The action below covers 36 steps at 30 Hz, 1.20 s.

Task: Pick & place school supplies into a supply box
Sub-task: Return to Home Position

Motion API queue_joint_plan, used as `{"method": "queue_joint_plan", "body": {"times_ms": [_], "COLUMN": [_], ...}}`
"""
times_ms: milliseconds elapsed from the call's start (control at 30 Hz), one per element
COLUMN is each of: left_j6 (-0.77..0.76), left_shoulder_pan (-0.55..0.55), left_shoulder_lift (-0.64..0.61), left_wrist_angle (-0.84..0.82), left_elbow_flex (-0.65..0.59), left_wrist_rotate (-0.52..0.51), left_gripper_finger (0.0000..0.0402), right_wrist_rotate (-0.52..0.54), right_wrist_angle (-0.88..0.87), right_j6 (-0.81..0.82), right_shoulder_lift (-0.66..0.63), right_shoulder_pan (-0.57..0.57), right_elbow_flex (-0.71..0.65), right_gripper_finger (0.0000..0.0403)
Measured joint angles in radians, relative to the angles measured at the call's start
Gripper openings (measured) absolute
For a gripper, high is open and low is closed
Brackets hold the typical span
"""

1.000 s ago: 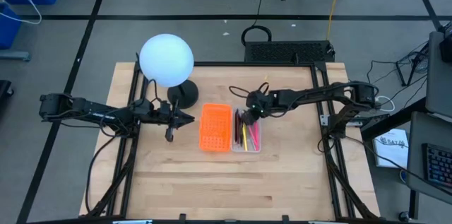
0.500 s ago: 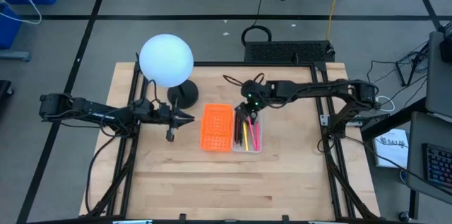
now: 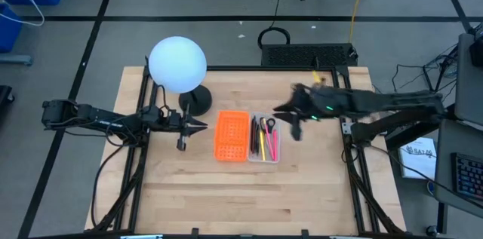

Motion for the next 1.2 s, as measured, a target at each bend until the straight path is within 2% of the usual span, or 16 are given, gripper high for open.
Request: {"method": "queue_joint_plan", "body": {"times_ms": [100, 167, 300, 367, 433, 500, 533, 600, 667, 733, 767, 867, 967, 1033, 1200], "left_j6": [-0.056, -0.1, -0.167, -0.156, -0.138, -0.105, -0.081, -0.018, 0.016, 0.014, 0.014, 0.042, 0.079, 0.102, 0.178], "left_shoulder_pan": [-0.001, -0.001, -0.001, -0.001, -0.007, -0.025, -0.037, -0.077, -0.132, -0.195, -0.228, -0.331, -0.402, -0.433, -0.492], "left_shoulder_lift": [0.0, 0.0, 0.0, -0.009, -0.05, -0.113, -0.153, -0.236, -0.291, -0.339, -0.363, -0.455, -0.554, -0.615, -0.761], "left_wrist_angle": [-0.004, -0.007, -0.02, -0.061, -0.137, -0.296, -0.429, -0.755, -1.05, -1.243, -1.29, -1.309, -1.305, -1.272, -1.134], "left_elbow_flex": [0.0, 0.0, 0.001, 0.028, 0.078, 0.156, 0.205, 0.326, 0.453, 0.531, 0.552, 0.558, 0.508, 0.452, 0.282], "left_wrist_rotate": [0.007, 0.006, -0.048, -0.069, -0.055, -0.053, -0.085, -0.214, -0.399, -0.522, -0.545, -0.543, -0.581, -0.586, -0.528], "left_gripper_finger": [0.0047, 0.0047, 0.0031, 0.001, 0.0007, 0.0005, 0.0004, 0.0004, 0.0004, 0.0003, 0.0003, 0.0003, 0.0002, 0.0002, 0.0001], "right_wrist_rotate": [0.1, 0.138, 0.229, 0.255, 0.256, 0.256, 0.256, 0.256, 0.256, 0.256, 0.256, 0.256, 0.256, 0.256, 0.254], "right_wrist_angle": [0.016, 0.047, 0.098, 0.098, 0.079, 0.056, 0.05, 0.052, 0.049, 0.057, 0.072, 0.168, 0.289, 0.314, 0.31], "right_j6": [0.013, 0.02, 0.035, 0.015, -0.011, -0.026, -0.03, -0.04, -0.041, -0.057, -0.079, -0.166, -0.229, -0.25, -0.259], "right_shoulder_lift": [-0.137, -0.213, -0.331, -0.379, -0.416, -0.45, -0.466, -0.494, -0.518, -0.539, -0.548, -0.587, -0.63, -0.658, -0.733], "right_shoulder_pan": [0.103, 0.167, 0.256, 0.27, 0.278, 0.293, 0.303, 0.323, 0.345, 0.366, 0.376, 0.398, 0.4, 0.4, 0.401], "right_elbow_flex": [-0.104, -0.188, -0.328, -0.362, -0.376, -0.382, -0.386, -0.396, -0.414, -0.44, -0.46, -0.539, -0.61, -0.644, -0.704], "right_gripper_finger": [0.0028, 0.0008, 0.0007, 0.0002, 0.0002, 0.0003, 0.0001, 0.0001, 0.0001, 0.0001, 0.0001, 0.0001, 0.0001, 0.0, 0.0]}}
